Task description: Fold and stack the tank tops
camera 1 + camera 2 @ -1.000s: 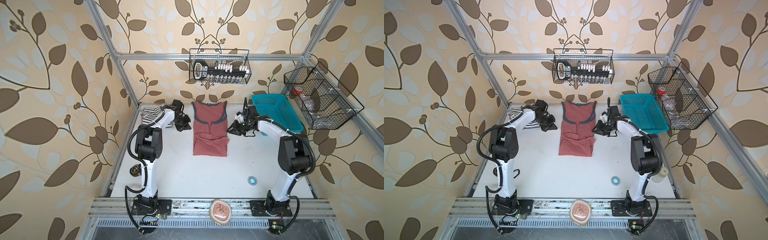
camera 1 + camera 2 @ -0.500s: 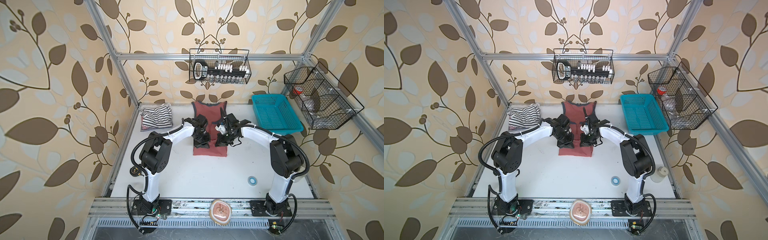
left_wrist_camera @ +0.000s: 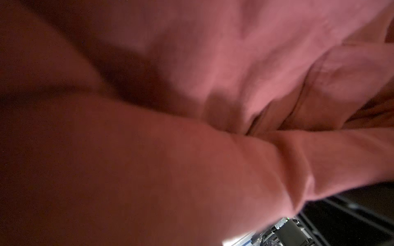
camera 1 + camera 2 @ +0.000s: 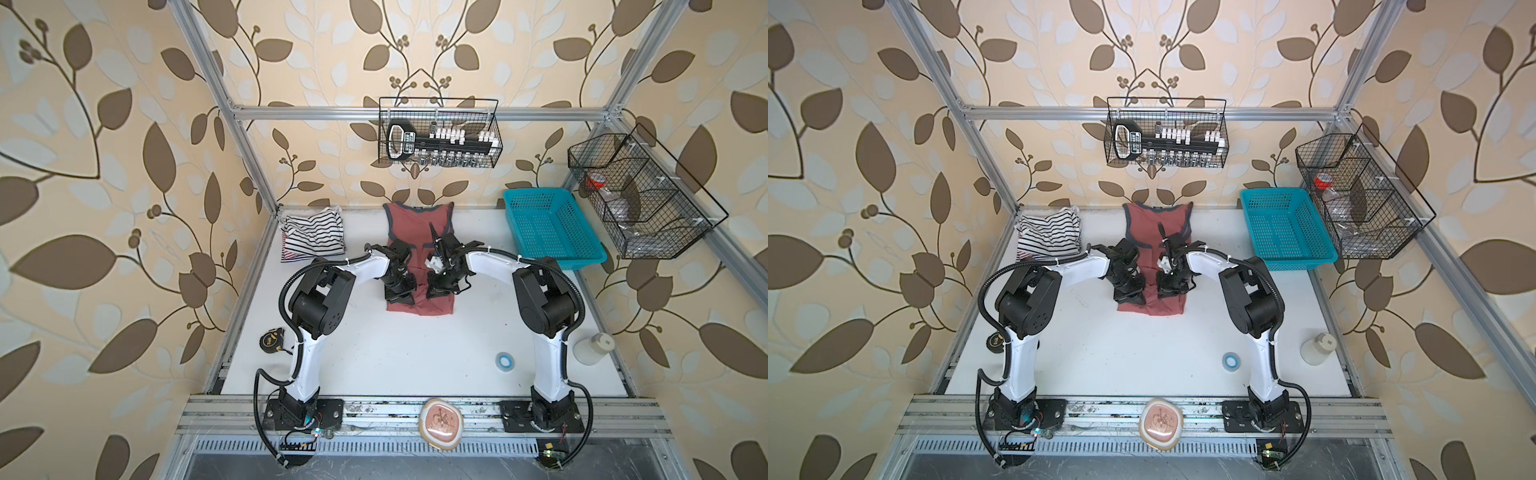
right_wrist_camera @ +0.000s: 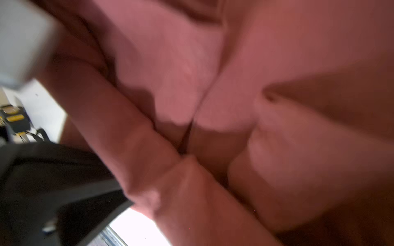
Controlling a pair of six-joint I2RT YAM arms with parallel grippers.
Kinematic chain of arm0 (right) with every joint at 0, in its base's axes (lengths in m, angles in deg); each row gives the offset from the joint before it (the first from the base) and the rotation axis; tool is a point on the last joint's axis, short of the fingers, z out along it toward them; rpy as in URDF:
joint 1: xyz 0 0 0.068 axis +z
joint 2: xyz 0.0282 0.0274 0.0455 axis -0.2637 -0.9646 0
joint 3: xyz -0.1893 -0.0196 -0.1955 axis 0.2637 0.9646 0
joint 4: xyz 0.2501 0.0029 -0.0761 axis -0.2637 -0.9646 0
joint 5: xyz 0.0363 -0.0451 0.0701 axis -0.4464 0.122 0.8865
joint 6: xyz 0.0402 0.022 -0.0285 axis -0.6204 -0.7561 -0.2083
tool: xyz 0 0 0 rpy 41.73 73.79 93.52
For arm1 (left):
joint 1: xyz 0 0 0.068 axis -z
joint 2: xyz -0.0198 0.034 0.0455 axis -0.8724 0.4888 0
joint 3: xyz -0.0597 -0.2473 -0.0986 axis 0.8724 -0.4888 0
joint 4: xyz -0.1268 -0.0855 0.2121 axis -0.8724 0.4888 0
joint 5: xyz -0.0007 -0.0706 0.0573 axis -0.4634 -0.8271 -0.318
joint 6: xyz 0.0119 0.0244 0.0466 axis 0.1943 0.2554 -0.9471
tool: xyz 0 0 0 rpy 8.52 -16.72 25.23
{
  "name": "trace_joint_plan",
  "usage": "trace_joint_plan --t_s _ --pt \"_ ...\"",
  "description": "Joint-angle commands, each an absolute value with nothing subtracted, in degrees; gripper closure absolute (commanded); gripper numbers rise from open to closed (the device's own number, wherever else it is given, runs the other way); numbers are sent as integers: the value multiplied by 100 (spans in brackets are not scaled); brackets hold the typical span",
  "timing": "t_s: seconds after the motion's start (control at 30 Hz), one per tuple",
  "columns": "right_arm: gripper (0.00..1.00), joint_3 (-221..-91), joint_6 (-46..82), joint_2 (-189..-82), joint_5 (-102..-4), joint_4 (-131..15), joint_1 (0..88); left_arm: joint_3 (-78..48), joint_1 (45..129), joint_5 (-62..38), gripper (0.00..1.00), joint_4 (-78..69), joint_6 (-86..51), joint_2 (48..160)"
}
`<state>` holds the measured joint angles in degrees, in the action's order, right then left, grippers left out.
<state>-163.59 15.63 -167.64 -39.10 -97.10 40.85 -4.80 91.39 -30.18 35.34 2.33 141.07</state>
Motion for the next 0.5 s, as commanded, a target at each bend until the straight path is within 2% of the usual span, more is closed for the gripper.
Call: trace_joint_plan --t_s 0.0,0.47 --pt "100 -16625 1362 -17000 -4025 -9420 3961 -861 9158 -2558 100 3657 184 14230" --pt "100 -17262 518 -17709 -3929 -8435 3394 -1437 9158 -2559 100 3538 225 14037"
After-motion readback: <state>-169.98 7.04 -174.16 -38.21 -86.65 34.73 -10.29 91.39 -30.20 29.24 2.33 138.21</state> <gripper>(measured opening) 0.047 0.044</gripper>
